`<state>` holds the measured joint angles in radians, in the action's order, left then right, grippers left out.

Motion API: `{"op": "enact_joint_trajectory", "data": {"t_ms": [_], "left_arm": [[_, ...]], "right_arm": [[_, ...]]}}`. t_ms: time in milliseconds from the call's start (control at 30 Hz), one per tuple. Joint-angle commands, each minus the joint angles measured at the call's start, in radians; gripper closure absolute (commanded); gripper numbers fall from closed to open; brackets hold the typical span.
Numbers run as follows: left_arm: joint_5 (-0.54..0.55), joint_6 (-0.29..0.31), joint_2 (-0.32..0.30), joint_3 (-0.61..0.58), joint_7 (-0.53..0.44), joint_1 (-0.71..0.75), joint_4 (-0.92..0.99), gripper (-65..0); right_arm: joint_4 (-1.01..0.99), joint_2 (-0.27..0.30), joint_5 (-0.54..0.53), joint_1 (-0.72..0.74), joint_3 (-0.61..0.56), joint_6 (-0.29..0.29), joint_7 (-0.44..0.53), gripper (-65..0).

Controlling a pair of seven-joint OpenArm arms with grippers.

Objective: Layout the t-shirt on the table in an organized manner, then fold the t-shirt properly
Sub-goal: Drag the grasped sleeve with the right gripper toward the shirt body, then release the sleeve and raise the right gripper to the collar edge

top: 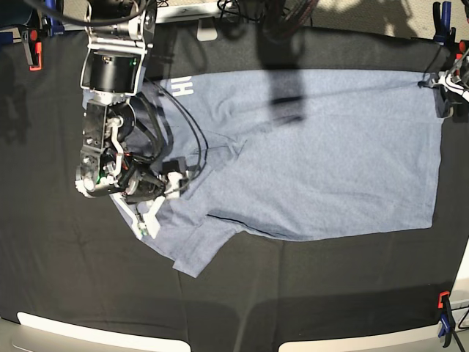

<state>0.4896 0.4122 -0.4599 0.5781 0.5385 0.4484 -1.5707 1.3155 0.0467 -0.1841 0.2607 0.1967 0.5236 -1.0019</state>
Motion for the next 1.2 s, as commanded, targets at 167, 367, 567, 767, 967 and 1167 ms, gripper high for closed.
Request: {"op": "enact_joint_trajectory", "data": {"t_ms": [167,367,567,767,967,1167], "left_arm": [[0.008,-0.003,-0.020,0.011,-0.024,-0.002,-0.015,-26.6],[0.008,-0.003,-0.020,0.011,-0.024,-0.002,-0.015,-26.6],[0.008,-0.003,-0.020,0.011,-0.024,-0.002,-0.015,-26.6],[0.008,-0.003,-0.019,0.011,-0.023,-0.002,-0.015,-26.6],[0.008,-0.003,-0.020,0.011,-0.023,-0.002,-0.015,-26.6],[0.008,-0.003,-0.020,0.011,-0.024,-0.002,-0.015,-26.6]], "right_arm": [[0.016,0.001,-0.010,0.026,0.000,0.003,0.030,-17.5],[0.014,0.001,-0.004,0.026,0.000,0.003,0.030,-13.4],[0.014,0.001,0.002,0.026,0.000,0.004,0.032,-4.0],[0.014,0.029,0.026,0.027,0.000,0.003,0.119,-21.5],[-0.011,0.035,-0.034,0.027,-0.001,0.003,0.103,-29.5],[-0.056,0.033,-0.040,0.026,-0.002,0.003,0.077,-22.3]]}}
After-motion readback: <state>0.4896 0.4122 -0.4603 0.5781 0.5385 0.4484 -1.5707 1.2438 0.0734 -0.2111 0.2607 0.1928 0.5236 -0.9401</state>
